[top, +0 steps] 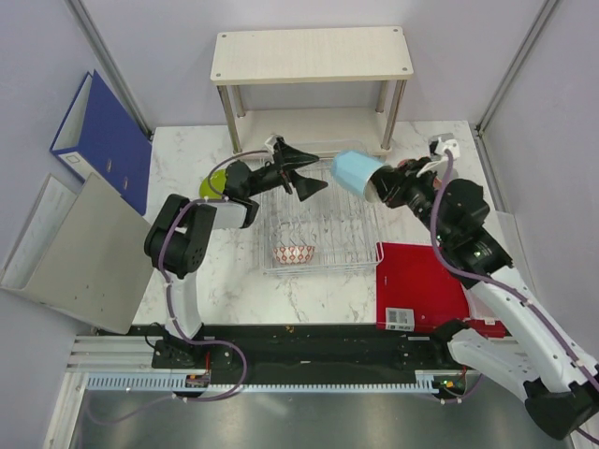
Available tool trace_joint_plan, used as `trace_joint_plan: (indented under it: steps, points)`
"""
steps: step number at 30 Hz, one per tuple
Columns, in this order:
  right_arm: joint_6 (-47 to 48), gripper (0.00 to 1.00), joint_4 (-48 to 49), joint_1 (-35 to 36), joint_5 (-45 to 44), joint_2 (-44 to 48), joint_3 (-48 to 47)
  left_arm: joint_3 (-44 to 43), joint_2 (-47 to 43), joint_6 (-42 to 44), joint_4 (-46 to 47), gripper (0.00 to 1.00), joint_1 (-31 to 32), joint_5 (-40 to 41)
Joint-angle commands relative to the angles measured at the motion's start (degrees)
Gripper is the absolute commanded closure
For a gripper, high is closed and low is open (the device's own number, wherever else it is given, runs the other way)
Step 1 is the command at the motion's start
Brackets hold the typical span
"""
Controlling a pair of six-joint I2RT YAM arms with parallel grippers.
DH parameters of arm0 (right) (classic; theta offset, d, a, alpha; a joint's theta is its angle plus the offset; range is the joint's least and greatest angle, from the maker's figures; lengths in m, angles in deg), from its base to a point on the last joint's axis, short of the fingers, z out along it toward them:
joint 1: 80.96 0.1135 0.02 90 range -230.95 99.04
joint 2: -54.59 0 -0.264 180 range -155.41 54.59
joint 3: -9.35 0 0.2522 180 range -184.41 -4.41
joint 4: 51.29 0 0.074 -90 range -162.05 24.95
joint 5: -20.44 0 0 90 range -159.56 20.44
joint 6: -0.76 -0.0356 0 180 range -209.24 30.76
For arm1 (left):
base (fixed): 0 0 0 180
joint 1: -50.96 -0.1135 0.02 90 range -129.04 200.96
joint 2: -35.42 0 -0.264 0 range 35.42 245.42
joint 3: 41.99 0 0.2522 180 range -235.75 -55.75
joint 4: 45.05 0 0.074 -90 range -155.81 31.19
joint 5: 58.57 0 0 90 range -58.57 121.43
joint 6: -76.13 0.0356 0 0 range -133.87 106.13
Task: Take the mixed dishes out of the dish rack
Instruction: Pick up the cup from the dish rack, then place the cup at the center of the board.
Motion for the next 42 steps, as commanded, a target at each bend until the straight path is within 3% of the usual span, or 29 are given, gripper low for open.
trace_joint_plan:
  steps: [1,2,3,6,10,13,14,17,18,21,27,42]
  points:
    - [-1.7,1.0,-4.4,0.2,-15.5,2.7,-13.2,2.8,0.0,4.1,13.4,0.01,-3.5,3.9]
    - [-1.8,1.0,-7.0,0.2,-19.4,1.8,-14.9,4.0,-0.6,5.9,12.4,0.01,-3.8,4.0]
    - [-2.0,1.0,-9.6,0.1,-28.7,0.8,-16.6,4.9,-1.4,7.3,11.0,0.01,-3.9,4.2]
    - [-2.9,1.0,-18.6,-0.6,-41.1,-5.2,-24.2,7.1,-6.0,14.0,3.3,0.01,-3.7,3.3]
    - [-7.0,1.0,-25.7,-10.2,-40.2,-14.3,-33.0,8.2,-16.9,27.3,-15.9,0.01,-2.8,1.1]
    - [-9.9,1.0,-29.2,-16.8,-42.0,-20.4,-38.5,7.9,-25.3,46.6,-41.8,0.01,-1.1,6.2]
    - [-10.9,1.0,-30.0,-18.2,-42.1,-21.8,-39.8,6.7,-31.3,57.4,-56.2,0.01,-0.3,9.2]
    - [-15.4,1.0,-31.9,-24.9,-37.5,-26.8,-43.7,5.0,-41.5,72.7,-74.2,0.01,4.0,26.1]
    - [-18.6,1.0,-32.3,-26.8,-35.8,-28.1,-44.3,5.4,-43.7,74.3,-75.2,0.01,5.6,33.1]
    - [-23.8,1.0,-34.7,-35.3,-27.7,-33.6,-46.4,9.1,-52.8,75.7,-79.3,0.01,6.2,40.7]
    - [-27.6,1.0,-36.5,-42.5,-29.3,-37.3,-43.3,14.3,-63.6,78.9,-84.9,0.01,6.6,48.9]
    - [-24.6,1.0,-44.1,-47.6,-29.7,-52.8,-48.6,18.9,-67.0,76.7,-89.8,0.01,6.6,44.5]
